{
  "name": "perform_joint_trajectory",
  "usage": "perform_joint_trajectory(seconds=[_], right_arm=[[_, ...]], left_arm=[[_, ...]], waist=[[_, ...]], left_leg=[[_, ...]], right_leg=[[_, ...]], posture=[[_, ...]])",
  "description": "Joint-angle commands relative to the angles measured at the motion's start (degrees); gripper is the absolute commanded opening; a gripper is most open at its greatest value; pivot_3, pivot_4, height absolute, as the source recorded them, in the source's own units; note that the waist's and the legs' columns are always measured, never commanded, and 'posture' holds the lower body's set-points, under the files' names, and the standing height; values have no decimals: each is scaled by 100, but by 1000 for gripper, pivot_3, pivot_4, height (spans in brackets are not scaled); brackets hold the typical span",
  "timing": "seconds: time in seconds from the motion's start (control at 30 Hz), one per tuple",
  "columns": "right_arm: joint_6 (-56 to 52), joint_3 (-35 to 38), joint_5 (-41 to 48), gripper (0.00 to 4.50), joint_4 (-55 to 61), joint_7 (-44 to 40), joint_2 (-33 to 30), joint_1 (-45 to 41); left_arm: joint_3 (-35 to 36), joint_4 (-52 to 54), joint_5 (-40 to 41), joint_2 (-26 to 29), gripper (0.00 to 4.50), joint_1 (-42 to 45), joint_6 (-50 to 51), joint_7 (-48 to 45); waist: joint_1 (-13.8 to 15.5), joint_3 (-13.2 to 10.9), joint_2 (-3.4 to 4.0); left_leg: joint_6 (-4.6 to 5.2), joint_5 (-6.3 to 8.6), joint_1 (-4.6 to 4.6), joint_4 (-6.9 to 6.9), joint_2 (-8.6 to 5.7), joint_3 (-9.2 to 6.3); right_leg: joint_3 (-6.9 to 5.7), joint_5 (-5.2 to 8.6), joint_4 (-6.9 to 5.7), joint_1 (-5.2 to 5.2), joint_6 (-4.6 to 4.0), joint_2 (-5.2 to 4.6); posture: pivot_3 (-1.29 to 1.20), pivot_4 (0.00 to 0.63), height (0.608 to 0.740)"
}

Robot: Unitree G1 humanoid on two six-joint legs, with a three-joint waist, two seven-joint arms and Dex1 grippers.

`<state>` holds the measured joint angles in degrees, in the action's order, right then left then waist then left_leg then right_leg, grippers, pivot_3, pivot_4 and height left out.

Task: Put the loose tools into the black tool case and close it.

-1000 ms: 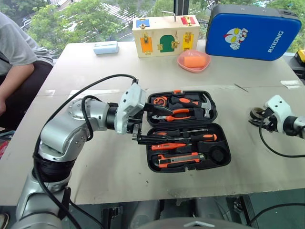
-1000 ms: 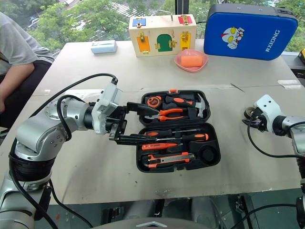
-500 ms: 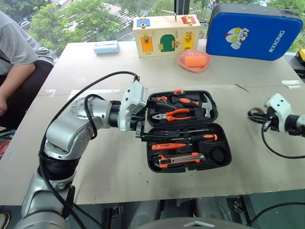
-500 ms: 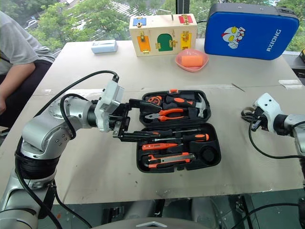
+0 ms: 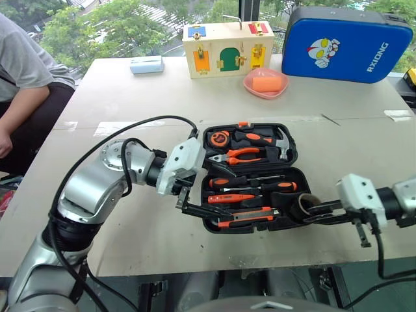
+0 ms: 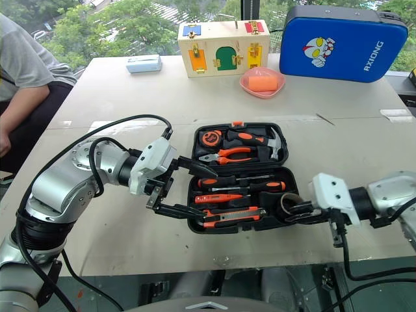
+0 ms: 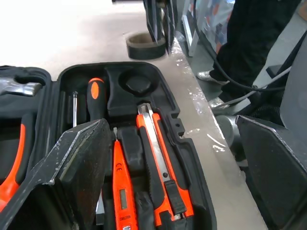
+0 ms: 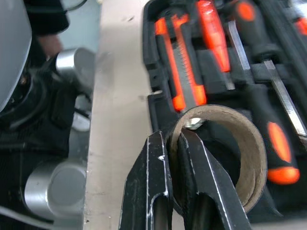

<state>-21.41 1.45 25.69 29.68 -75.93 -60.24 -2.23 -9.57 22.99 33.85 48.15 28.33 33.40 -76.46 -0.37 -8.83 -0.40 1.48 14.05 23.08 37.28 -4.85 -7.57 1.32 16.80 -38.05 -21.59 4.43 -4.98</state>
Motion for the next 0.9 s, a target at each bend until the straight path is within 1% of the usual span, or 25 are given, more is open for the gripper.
perform_joint_trajectory(seconds=[0.03,0.2,0.37,0.47,0.53,0.6,0.63,0.7,0.77,0.83,0.9], right_arm=[[425,-338,-511,8,-128,139,71,-96],[779,-664,-974,8,-500,275,210,-229],[807,-865,-1060,8,-663,315,374,-419],[812,-968,-1239,8,-781,234,246,-424],[785,-947,-1204,552,-780,161,188,-380],[770,-887,-1056,1221,-666,60,133,-310],[762,-869,-1004,1784,-624,38,116,-289],[749,-810,-896,2680,-477,7,71,-219],[708,-730,-788,3672,-345,-30,5,-155],[629,-650,-699,4478,-254,-42,-60,-141],[648,-571,-647,4478,-220,-45,-54,-146]], left_arm=[[71,147,-1,74,4500,23,-84,-54],[107,173,8,82,4500,33,-52,-16],[116,179,45,75,4500,79,13,26],[133,179,76,55,4500,105,59,73],[139,174,81,47,4500,117,76,88],[150,153,84,31,4500,144,94,108],[155,149,87,28,4500,152,101,114],[159,128,91,16,4500,193,125,133],[162,116,102,9,4500,231,149,153],[159,99,106,-1,4500,272,169,167],[153,84,104,-17,4500,294,189,192]], waist=[[-7,0,0],[-14,-1,-1],[-22,-1,-1],[-12,-1,-1],[-10,-1,-1],[13,-1,-1],[32,-1,-2],[74,0,-2],[111,-1,-2],[114,-2,-2],[106,-2,-2]], left_leg=[[-1,-1,0,-3,0,0],[-1,-1,1,-4,0,0],[-1,-1,0,-2,0,0],[-1,-1,1,-2,0,-2],[-1,-1,1,-2,0,-2],[-1,-1,0,-1,0,-2],[-1,-1,1,-2,0,-3],[-1,-1,2,-5,0,-5],[-1,-1,2,-9,0,-6],[-2,-1,9,-7,0,-11],[-1,-1,11,3,-1,-6]], right_leg=[[1,0,0,-1,0,0],[0,0,1,-2,0,1],[0,0,1,-1,0,2],[-2,0,1,-1,0,5],[-2,0,1,0,0,6],[-3,0,1,0,0,6],[-5,0,2,0,0,6],[-8,1,6,0,0,6],[-8,1,10,0,0,5],[-14,1,11,-2,0,4],[-8,0,7,-3,0,4]], posture=[[0,150,735],[0,150,735],[0,150,735],[0,150,735],[0,150,735],[0,150,735],[0,150,735],[0,150,735],[0,150,735],[0,150,735],[0,150,735]])
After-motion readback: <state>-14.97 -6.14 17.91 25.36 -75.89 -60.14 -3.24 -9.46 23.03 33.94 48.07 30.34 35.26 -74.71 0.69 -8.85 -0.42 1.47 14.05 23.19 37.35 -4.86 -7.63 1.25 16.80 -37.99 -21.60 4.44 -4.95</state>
